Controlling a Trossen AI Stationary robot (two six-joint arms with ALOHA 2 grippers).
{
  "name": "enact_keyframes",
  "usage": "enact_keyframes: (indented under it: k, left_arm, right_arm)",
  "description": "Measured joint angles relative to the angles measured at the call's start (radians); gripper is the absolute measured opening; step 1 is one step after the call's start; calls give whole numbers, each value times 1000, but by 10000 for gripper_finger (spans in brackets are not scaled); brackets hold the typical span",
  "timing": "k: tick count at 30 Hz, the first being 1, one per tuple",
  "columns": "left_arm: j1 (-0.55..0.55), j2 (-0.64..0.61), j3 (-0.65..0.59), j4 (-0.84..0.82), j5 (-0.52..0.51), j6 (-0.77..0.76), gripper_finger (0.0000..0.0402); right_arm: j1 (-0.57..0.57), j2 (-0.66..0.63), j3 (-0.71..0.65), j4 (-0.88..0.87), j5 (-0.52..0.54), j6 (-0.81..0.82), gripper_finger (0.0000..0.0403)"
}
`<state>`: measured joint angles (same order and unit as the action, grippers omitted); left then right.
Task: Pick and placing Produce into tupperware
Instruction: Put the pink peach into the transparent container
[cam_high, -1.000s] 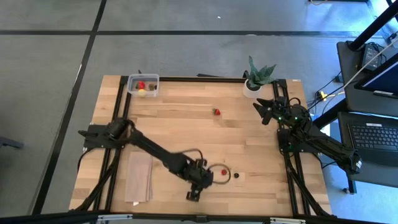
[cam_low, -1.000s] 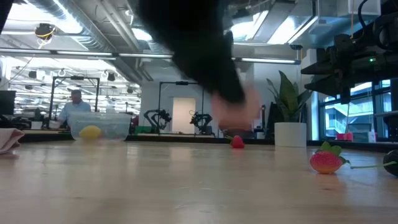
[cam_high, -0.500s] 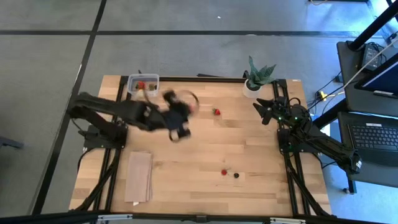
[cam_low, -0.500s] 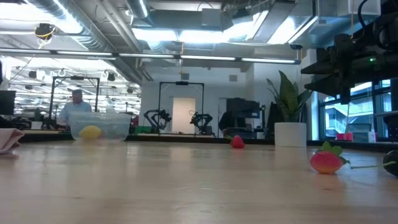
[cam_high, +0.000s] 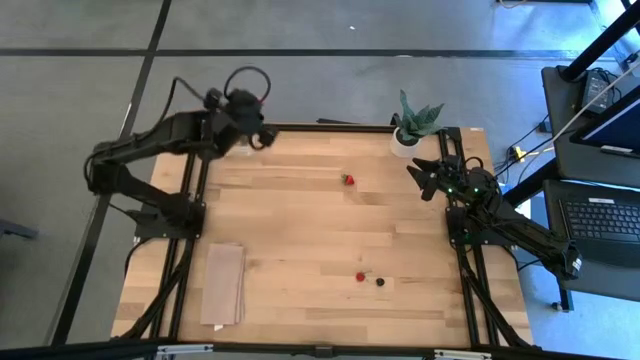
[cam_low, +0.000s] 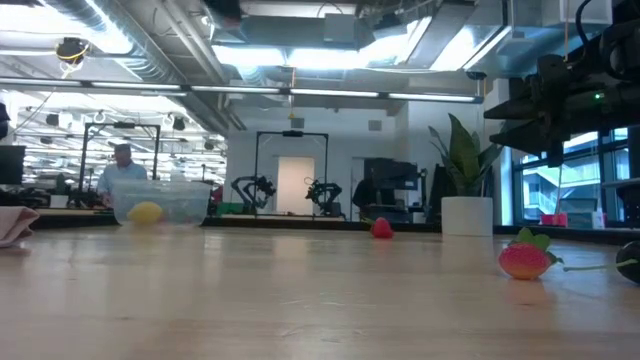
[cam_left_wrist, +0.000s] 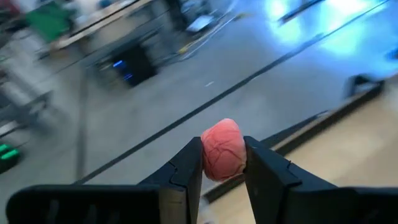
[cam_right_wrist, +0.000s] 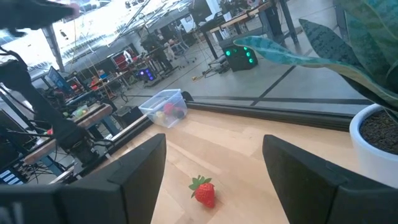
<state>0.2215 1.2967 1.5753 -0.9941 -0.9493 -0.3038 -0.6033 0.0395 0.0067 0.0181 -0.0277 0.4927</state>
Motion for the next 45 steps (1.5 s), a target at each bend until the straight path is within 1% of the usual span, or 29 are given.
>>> enact_keyframes:
  k: [3,5,10,16,18,20,25,29,32,38,45]
  left_arm:
    - [110,28,-2,-82,21,-4,96]
    - [181,48,-2,-101,51,-7,96]
    - [357,112,-12,-124,188,-4,96]
    - [510,189,-78,-162,330,-1,97]
    - [543,205,-120,-160,363,-1,99]
    - [576,221,-167,-156,375,-2,103]
    - [631,267,-287,-108,390,-9,112]
    - [642,310,-385,-36,394,-8,115]
    - [642,347,-431,0,395,-8,112]
    - [635,396,-449,35,393,-8,108]
    - [635,398,-449,61,391,-1,131]
  right_arm:
    - [0,0,0,0,0,-1,269]
    - [0,0,0,0,0,-1,269]
    - [0,0,0,0,0,-5,269]
    - [0,0,0,0,0,-8,269]
    - [0,0,0,0,0,-8,269]
    - [0,0,0,0,0,-9,269]
    - [0,0,0,0,0,-29,269]
    - [0,0,0,0,0,-30,269]
    - [0,0,0,0,0,-30,269]
    - [0,0,0,0,0,-30,269]
    - [0,0,0,0,0,-30,269]
